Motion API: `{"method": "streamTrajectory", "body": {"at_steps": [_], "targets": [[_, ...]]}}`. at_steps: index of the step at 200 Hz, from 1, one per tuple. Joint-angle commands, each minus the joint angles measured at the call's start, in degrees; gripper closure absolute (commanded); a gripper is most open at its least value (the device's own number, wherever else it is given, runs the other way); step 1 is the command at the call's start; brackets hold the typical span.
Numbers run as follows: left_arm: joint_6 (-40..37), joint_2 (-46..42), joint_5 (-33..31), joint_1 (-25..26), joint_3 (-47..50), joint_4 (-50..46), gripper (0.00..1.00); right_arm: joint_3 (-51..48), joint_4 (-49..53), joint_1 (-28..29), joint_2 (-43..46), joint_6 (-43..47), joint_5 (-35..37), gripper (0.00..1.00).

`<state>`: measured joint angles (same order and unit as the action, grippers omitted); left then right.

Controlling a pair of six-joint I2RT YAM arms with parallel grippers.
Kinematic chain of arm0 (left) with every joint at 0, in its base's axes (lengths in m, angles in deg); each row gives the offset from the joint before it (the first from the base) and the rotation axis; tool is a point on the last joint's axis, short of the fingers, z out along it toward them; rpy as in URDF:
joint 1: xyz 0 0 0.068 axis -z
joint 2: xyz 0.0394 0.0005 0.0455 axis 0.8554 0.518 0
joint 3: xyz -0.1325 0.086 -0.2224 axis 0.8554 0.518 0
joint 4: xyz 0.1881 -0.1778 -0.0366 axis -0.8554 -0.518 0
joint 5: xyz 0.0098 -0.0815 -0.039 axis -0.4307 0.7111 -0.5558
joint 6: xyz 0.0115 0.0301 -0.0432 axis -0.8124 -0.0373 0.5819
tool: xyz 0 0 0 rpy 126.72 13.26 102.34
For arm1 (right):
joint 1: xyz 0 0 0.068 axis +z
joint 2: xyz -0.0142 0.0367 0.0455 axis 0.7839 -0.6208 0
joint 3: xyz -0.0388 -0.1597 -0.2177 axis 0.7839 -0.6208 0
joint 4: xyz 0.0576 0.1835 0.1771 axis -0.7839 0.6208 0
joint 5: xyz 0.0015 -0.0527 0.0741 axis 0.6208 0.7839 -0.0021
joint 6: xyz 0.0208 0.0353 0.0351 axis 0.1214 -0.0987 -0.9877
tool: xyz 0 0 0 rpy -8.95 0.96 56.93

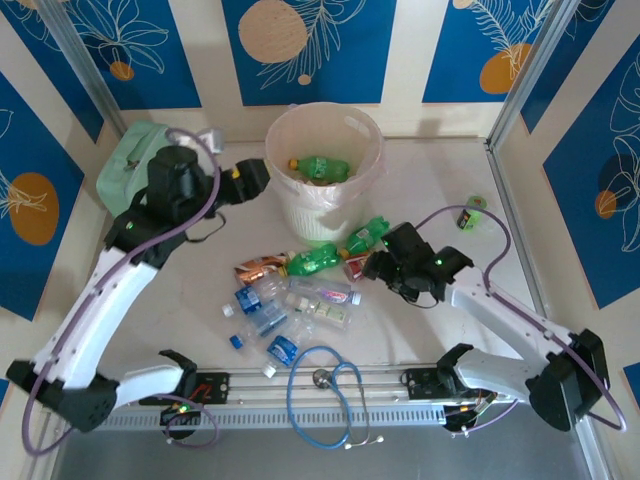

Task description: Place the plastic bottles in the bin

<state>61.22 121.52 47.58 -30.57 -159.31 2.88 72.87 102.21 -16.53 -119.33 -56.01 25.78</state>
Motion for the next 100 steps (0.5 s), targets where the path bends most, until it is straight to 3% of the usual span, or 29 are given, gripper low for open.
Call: {"method": "streamTrajectory", "body": {"at_steps": [1,44,100], "targets": [[-1.36,-3.47,-2.58,-0.79,5.05,-4.26,0.19,2.65,-2.35,-0.55,-3.9,-3.79,1.36,0.18],[1.24,-6.88,3.44,-0.89,13.62,-2.24,0.2,6.06,-7.19,-0.73,-13.09,-7.04,0.13,0.17],[3.15,-7.78,6.17,-0.89,19.57,0.76,0.23,8.35,-7.16,-1.57,-20.19,-8.14,0.82,0.12]]}}
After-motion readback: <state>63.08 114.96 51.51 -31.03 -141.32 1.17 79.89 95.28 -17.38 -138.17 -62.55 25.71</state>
